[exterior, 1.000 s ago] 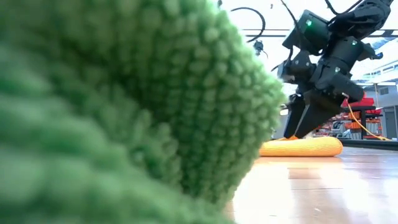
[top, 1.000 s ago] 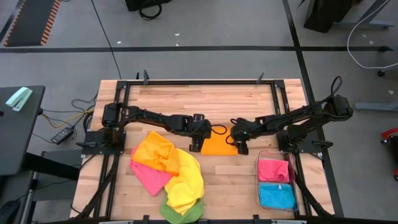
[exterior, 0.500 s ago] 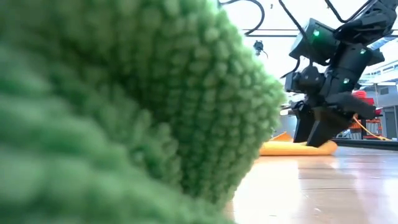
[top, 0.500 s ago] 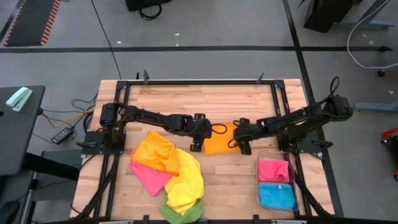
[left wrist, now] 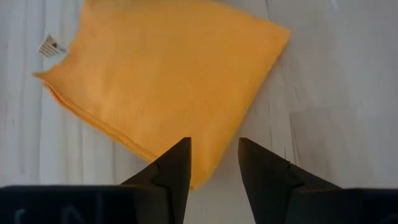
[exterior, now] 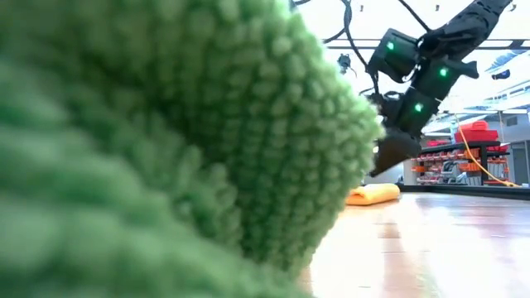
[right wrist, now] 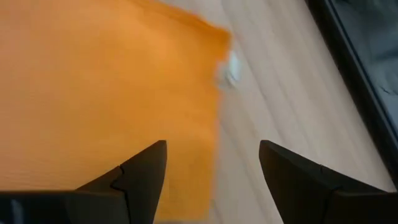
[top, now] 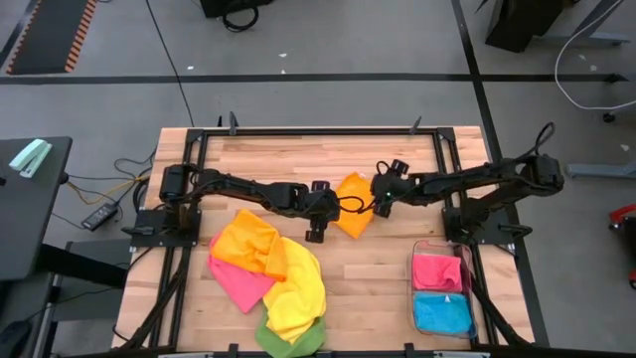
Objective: Fold microfiber towels
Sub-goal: Fold the orange towel
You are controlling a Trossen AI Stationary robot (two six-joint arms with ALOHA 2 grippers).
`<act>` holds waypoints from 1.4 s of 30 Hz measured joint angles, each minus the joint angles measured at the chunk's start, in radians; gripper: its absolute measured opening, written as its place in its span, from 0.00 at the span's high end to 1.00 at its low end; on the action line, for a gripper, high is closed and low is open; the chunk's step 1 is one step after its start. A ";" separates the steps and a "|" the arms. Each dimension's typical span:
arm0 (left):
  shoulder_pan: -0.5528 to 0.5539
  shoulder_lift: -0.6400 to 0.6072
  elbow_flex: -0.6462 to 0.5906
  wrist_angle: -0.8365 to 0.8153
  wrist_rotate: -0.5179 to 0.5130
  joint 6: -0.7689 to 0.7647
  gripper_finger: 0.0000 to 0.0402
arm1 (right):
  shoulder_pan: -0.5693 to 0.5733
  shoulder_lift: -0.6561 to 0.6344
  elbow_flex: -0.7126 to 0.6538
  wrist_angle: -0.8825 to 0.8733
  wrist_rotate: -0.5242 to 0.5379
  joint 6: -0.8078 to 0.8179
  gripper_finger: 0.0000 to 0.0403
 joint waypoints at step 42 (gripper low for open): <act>0.034 0.127 0.000 0.009 -0.065 0.506 0.94 | 0.483 0.054 0.018 0.247 -0.080 0.342 0.34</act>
